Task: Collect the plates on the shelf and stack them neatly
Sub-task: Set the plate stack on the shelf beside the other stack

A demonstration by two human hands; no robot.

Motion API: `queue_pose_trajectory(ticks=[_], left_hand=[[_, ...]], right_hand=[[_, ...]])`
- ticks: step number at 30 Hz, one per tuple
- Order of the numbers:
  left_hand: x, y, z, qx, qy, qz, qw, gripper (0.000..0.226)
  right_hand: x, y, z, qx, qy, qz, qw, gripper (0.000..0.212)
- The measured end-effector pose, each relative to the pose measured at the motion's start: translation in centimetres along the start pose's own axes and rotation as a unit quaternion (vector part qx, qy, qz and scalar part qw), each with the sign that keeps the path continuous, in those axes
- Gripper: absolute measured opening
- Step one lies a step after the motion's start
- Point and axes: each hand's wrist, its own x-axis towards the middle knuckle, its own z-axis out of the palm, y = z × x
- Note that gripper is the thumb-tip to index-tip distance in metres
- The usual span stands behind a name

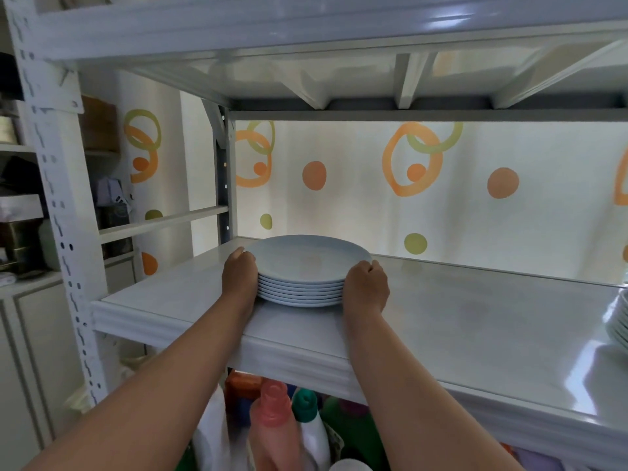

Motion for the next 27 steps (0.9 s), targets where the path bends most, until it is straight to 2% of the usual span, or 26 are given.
queue_pose_trajectory(ticks=[17, 21, 27], left_hand=[[0.3, -0.6, 0.0, 0.031, -0.003, -0.001, 1.0, 0.068], [-0.8, 0.2, 0.1, 0.037, -0.003, 0.004, 0.999, 0.046], [-2.5, 0.8, 0.2, 0.106, 0.01, 0.066, 0.992, 0.053]], right_hand=[[-0.1, 0.0, -0.3, -0.023, -0.028, -0.012, 0.999, 0.036], [-0.3, 0.0, -0.3, -0.019, -0.027, -0.013, 0.999, 0.032], [-0.7, -0.2, -0.2, -0.022, -0.022, -0.02, 0.999, 0.036]])
